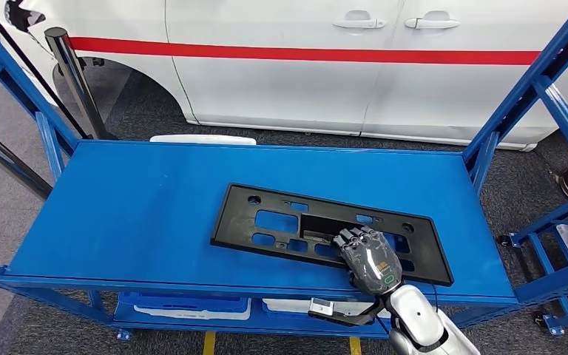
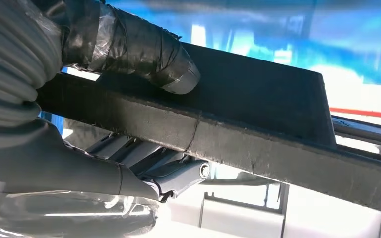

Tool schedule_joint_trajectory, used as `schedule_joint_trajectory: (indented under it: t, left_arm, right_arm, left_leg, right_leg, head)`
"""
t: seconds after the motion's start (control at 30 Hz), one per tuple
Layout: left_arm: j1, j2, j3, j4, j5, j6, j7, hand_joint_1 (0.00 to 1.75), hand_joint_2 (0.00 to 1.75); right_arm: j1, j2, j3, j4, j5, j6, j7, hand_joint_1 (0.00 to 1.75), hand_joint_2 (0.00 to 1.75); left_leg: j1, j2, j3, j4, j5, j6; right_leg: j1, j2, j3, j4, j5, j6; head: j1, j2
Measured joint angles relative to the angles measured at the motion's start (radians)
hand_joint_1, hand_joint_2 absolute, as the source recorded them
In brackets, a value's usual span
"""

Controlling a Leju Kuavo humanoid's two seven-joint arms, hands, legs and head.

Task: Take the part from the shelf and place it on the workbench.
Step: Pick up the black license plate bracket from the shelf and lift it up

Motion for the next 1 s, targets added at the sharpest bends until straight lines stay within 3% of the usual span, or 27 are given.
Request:
schedule_joint_trajectory:
  t: [0.23,0.4,0.53,0.7,0.87,1.0]
  left_arm:
    - [0.000,0.000,0.007,0.000,0.000,0.015,0.005,0.00,0.00]
    - [0.001,-0.001,0.017,0.000,0.001,0.026,0.015,0.00,0.00]
    - [0.002,-0.011,0.027,0.000,0.002,0.071,0.040,0.00,0.00]
    - [0.002,-0.063,0.037,0.000,0.003,0.184,0.092,0.00,0.00]
    - [0.000,-0.102,0.048,0.000,0.003,0.195,0.102,0.00,0.00]
    - [0.001,-0.106,0.050,0.000,0.004,0.186,0.109,0.00,0.00]
  right_arm:
    - [0.082,0.017,-0.011,-0.097,0.219,-0.123,0.036,1.75,1.75]
    - [0.102,0.002,-0.012,-0.188,0.259,-0.144,0.034,1.75,1.75]
    - [0.123,-0.015,-0.048,-0.275,0.262,-0.153,-0.105,1.75,1.75]
    - [0.222,0.008,-0.161,-0.391,0.262,-0.155,-0.324,1.75,1.75]
    - [0.276,0.030,-0.247,-0.460,0.262,-0.156,-0.374,1.75,1.75]
    - [0.325,0.094,-0.304,-0.501,0.262,-0.156,-0.519,1.75,1.75]
  left_leg:
    - [0.000,-0.001,-0.001,0.000,0.000,0.000]
    - [0.000,-0.001,-0.001,0.000,0.000,0.000]
    - [0.000,-0.001,-0.001,0.000,0.000,0.000]
    - [-0.002,-0.006,-0.002,0.000,0.000,0.000]
    - [-0.002,-0.005,-0.001,0.000,-0.001,0.001]
    - [-0.001,-0.005,-0.001,0.000,-0.001,0.001]
  right_leg:
    - [0.000,0.000,0.000,0.000,0.000,0.000]
    - [0.000,0.000,-0.001,0.000,-0.001,0.000]
    - [-0.001,-0.001,-0.001,0.000,-0.001,0.000]
    - [-0.002,-0.005,0.001,0.000,-0.002,0.002]
    - [-0.002,-0.004,-0.001,-0.001,-0.002,0.002]
    - [-0.002,-0.005,0.000,-0.001,-0.002,0.002]
  head:
    - [0.000,0.000]
    - [0.000,0.000]
    - [0.000,0.000]
    - [0.000,0.000]
    - [0.000,0.000]
    - [0.000,0.000]
